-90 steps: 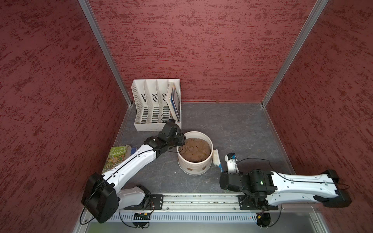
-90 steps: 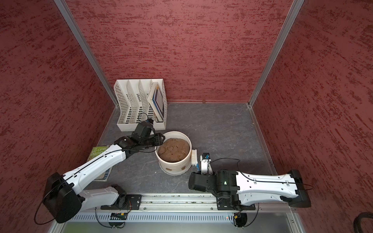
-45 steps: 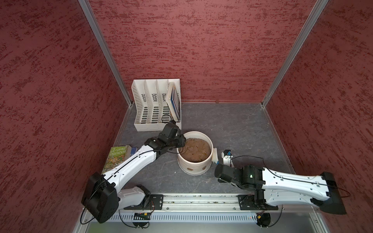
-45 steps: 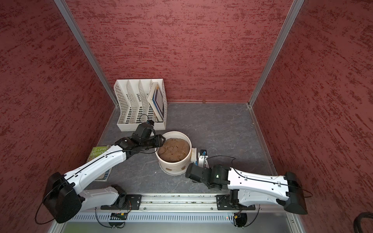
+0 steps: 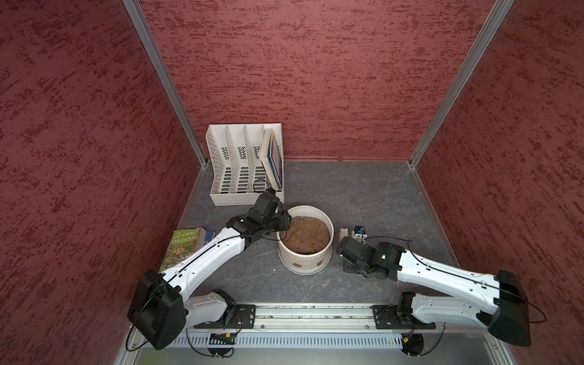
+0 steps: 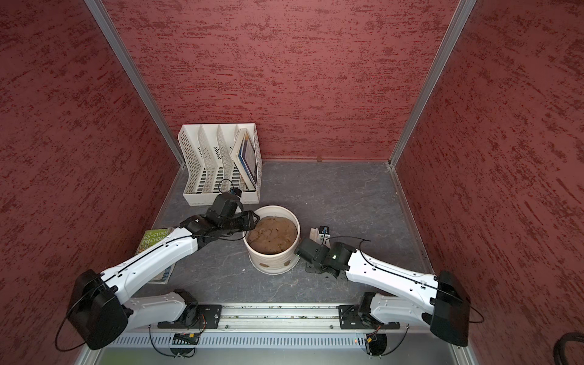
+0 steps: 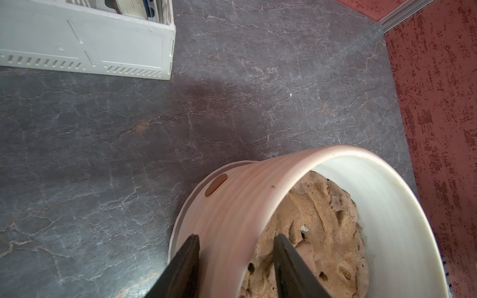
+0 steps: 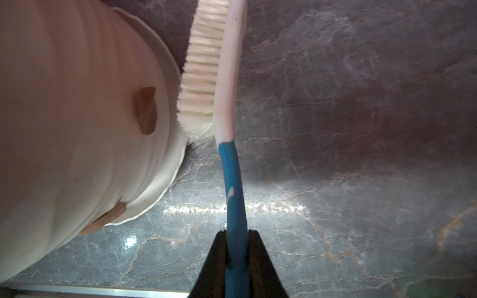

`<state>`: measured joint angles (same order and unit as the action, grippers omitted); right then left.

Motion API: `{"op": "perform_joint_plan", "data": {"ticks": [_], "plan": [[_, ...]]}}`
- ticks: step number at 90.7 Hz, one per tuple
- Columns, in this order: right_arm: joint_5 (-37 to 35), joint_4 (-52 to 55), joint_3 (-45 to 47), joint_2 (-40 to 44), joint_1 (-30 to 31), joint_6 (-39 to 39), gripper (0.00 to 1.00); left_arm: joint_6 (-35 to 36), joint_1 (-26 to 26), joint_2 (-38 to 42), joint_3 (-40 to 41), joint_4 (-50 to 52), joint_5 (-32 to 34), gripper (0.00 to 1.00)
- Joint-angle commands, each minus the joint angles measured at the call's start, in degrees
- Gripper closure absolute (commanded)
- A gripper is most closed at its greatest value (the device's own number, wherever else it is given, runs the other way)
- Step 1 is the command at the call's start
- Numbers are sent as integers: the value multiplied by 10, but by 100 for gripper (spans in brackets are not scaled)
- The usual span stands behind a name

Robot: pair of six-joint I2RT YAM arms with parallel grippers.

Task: Scrub the dried mud off the ceramic pot
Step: Brush off the soil from the pot.

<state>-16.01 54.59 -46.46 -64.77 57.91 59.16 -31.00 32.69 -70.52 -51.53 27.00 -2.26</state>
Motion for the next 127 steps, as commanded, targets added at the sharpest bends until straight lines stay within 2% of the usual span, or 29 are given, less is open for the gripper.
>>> {"op": "perform_joint_plan", "data": {"ticks": [1,15,32,44,62,78,108,127], "plan": [[1,39,-7,23,-28,-28,100,-2,-3,1,4,-9,-12,51],[19,21,-9,63,-22,-64,100,-1,-3,-8,2,-11,-13,50],[4,75,-16,126,24,-36,100,2,-3,-11,-3,-10,-9,51],[-11,100,-9,153,89,3,100,-1,-3,-17,-3,-9,-8,57],[-41,166,-22,140,195,70,100,-4,-2,-21,-7,-2,-7,60],[-43,180,-33,127,255,110,100,-3,-2,-21,-15,1,-4,63],[-61,104,-53,69,261,100,100,6,-2,-24,-19,7,-2,73],[-43,64,-49,40,248,96,100,10,-1,-23,-26,9,-3,77]]}}
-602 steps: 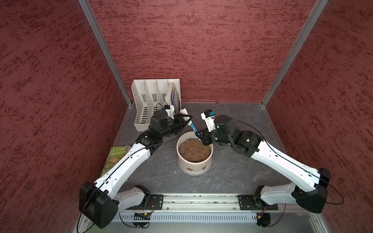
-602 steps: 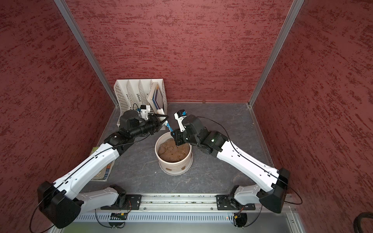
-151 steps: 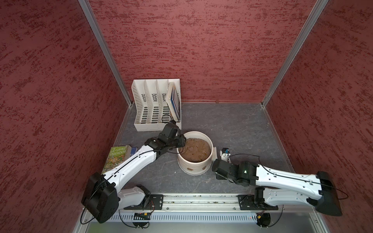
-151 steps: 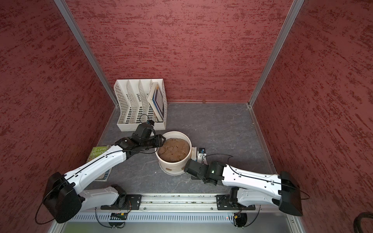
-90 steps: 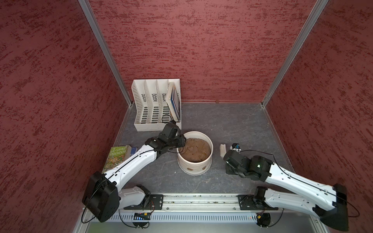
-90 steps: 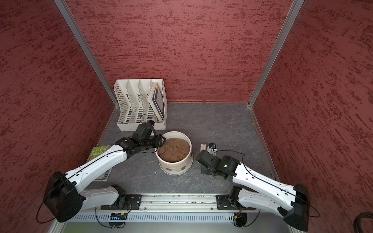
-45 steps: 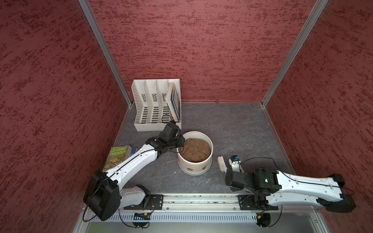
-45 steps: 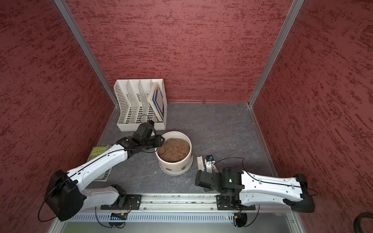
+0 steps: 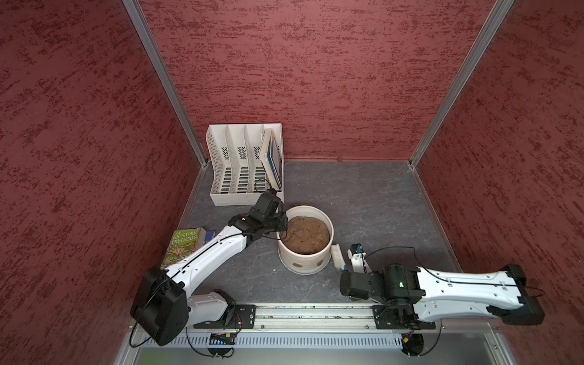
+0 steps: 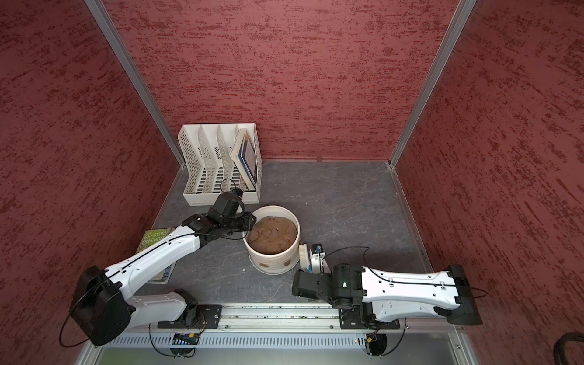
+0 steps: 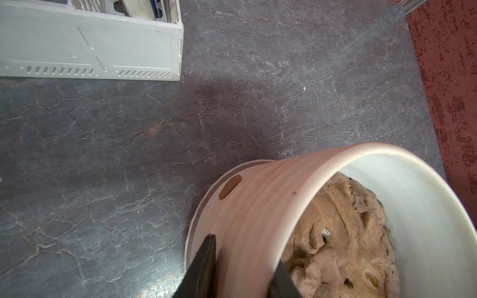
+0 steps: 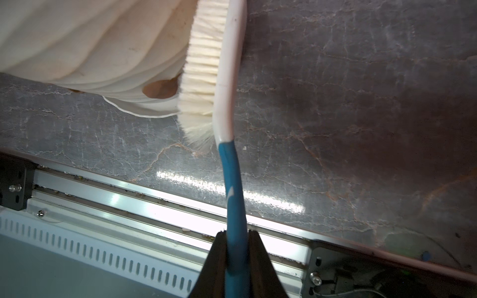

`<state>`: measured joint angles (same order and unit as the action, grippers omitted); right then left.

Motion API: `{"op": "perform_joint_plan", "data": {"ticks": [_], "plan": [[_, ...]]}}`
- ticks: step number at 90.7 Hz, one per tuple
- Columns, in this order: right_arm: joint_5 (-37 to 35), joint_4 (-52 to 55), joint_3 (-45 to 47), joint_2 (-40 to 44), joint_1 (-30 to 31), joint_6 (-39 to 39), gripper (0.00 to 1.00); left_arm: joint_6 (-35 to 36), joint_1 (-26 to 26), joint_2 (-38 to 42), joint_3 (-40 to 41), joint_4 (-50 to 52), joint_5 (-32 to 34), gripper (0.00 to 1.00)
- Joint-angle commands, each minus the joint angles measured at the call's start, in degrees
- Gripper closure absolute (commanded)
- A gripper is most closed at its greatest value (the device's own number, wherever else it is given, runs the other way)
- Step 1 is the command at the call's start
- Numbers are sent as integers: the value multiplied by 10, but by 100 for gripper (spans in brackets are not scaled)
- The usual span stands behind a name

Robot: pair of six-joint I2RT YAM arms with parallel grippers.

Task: Scrub the dried mud off the ceramic pot
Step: Brush off the soil from the pot.

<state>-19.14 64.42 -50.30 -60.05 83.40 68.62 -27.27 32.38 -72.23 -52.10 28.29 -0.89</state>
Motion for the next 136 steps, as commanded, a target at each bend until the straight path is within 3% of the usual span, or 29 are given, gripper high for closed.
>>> {"op": "perform_joint_plan", "data": {"ticks": [1,22,62,87,101,126,128,133,136], "plan": [[-10,-37,-9,-8,-7,0,100,-27,2,-7,-20,-4,-17,77],[11,-83,4,-9,-44,-32,100,-10,16,-22,-33,2,-17,100],[97,-193,24,-52,-185,-135,100,4,31,-37,-39,-1,-7,100],[83,-136,5,-104,-294,-192,100,-20,27,-31,-41,20,8,100],[57,-108,4,-75,-296,-190,100,-40,26,-31,-48,45,20,100],[54,-131,59,57,-296,-164,100,-115,29,-19,-47,80,35,100],[55,-134,62,66,-296,-163,100,-115,29,-18,-49,84,42,96],[56,-139,67,80,-296,-162,100,-112,27,-16,-52,88,55,74],[58,-140,68,88,-296,-162,100,-102,26,-16,-55,85,58,66]]}}
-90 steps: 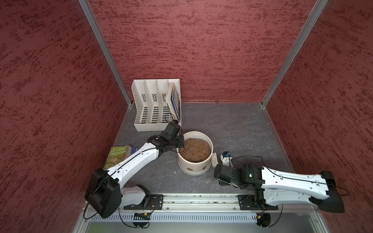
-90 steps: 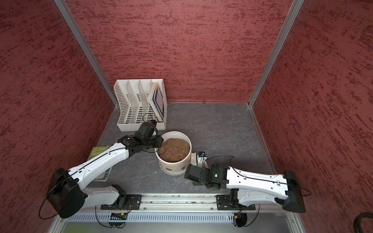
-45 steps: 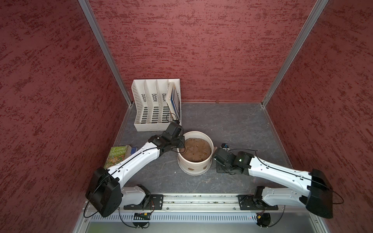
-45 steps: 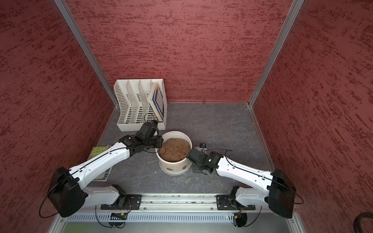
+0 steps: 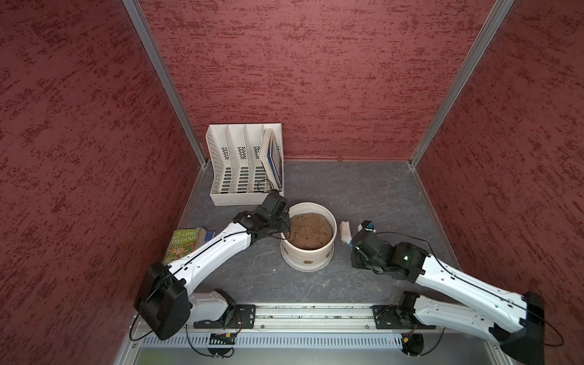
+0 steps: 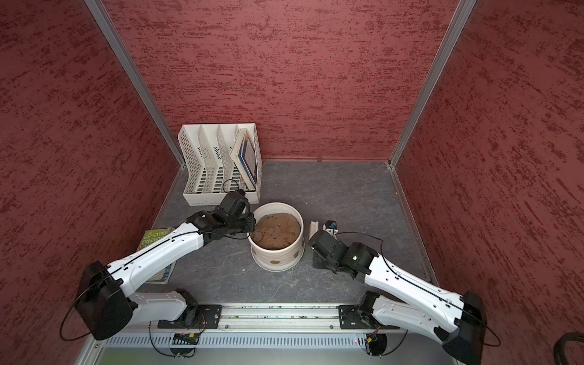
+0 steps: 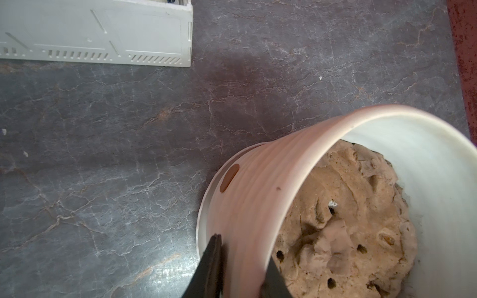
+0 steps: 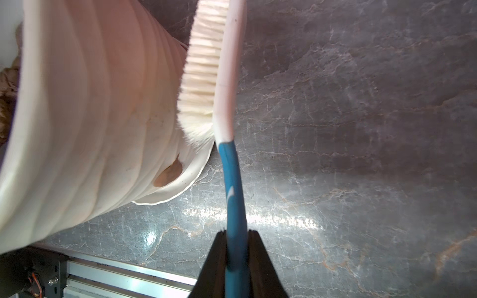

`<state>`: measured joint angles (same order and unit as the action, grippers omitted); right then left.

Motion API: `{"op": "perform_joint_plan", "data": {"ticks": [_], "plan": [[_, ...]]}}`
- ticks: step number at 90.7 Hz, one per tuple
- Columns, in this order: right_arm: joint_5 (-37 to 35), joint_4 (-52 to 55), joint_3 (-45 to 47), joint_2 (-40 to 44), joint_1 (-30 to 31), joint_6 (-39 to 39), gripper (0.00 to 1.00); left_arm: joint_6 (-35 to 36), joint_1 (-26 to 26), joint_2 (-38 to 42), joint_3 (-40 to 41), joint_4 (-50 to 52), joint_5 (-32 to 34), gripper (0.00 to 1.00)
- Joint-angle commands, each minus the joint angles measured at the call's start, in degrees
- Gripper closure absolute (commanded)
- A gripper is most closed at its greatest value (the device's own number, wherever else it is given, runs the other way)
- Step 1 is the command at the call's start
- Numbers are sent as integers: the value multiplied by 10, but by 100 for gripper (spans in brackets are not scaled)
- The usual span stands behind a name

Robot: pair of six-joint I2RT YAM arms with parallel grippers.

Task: Scrub the dried mud off the ceramic pot
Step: Brush off the soil from the pot, then rotate the pot on the tray.

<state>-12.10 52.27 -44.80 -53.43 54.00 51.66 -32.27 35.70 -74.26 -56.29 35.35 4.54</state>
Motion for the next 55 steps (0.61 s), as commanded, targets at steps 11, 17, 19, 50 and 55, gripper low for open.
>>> {"op": "perform_joint_plan", "data": {"ticks": [11,17,19,50,55], "plan": [[-12,-10,11,32,-1,8,100,9,-12,-5,-25,-29,-16,44],[-13,-9,11,38,-1,9,100,46,-13,-23,-44,-45,-26,36],[-13,-8,11,41,-1,9,100,55,-13,-31,-50,-48,-23,35],[-13,-1,13,60,-1,21,100,90,-23,-121,-126,-49,-50,45],[-13,-2,15,65,-1,24,100,88,-23,-123,-131,-40,-40,50]]}}
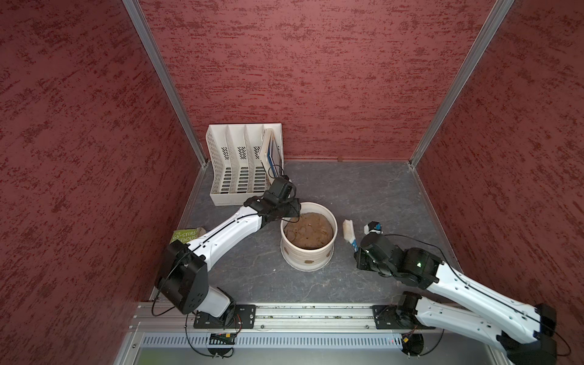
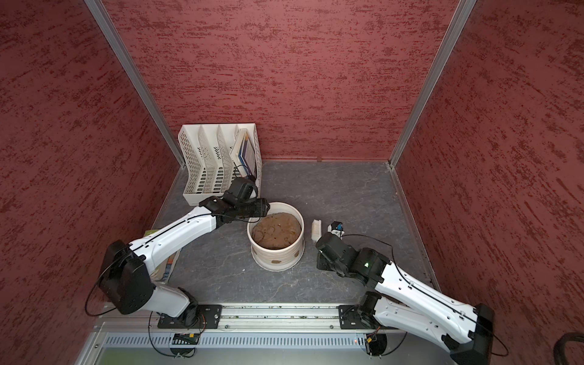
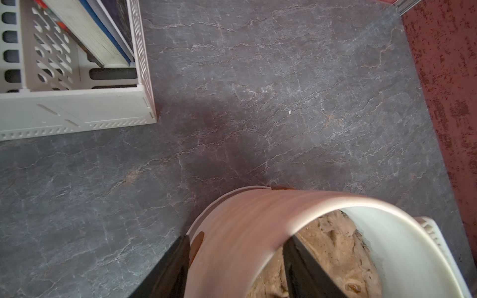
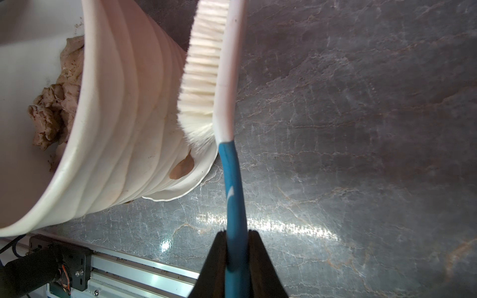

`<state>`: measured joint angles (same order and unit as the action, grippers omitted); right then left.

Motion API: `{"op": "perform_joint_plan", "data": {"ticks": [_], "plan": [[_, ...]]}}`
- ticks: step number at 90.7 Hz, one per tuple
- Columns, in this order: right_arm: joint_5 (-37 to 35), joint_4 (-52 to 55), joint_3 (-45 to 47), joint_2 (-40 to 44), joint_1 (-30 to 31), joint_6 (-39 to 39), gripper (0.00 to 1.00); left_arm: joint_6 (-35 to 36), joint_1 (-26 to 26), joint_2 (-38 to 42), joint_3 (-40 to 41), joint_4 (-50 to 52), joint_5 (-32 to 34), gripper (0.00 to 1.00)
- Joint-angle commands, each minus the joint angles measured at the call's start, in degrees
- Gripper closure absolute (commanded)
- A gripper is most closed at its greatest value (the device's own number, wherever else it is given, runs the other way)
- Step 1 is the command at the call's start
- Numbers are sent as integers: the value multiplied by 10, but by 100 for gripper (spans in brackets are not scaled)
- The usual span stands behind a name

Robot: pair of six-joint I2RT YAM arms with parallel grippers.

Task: Scrub the dried mud off the ceramic pot
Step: Rotate the pot on the tray, then brush off the soil from the pot.

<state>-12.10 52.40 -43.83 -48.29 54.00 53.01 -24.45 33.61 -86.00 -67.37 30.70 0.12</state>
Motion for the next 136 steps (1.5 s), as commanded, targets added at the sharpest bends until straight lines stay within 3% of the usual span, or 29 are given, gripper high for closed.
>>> {"op": "perform_joint_plan", "data": {"ticks": [1,8,25,51,71,103,121,136], "plan": [[-13,-3,6,13,-1,10,100,10,-2,-6,-21,9,5,51],[-13,-3,5,17,-1,10,100,10,-2,-8,-23,21,14,56],[-12,4,-1,10,-1,9,100,-8,-2,9,-20,75,55,80],[-16,24,-17,-17,8,1,100,-59,21,81,12,116,69,93],[2,-14,-13,-51,48,-17,100,-105,34,89,30,101,38,100],[57,-130,-8,-111,49,-104,100,-73,41,69,26,87,27,100],[43,-150,-35,-201,12,-128,100,-58,46,61,27,78,4,100],[28,-125,-52,-240,-60,-133,100,-52,47,63,28,86,8,100]]}}
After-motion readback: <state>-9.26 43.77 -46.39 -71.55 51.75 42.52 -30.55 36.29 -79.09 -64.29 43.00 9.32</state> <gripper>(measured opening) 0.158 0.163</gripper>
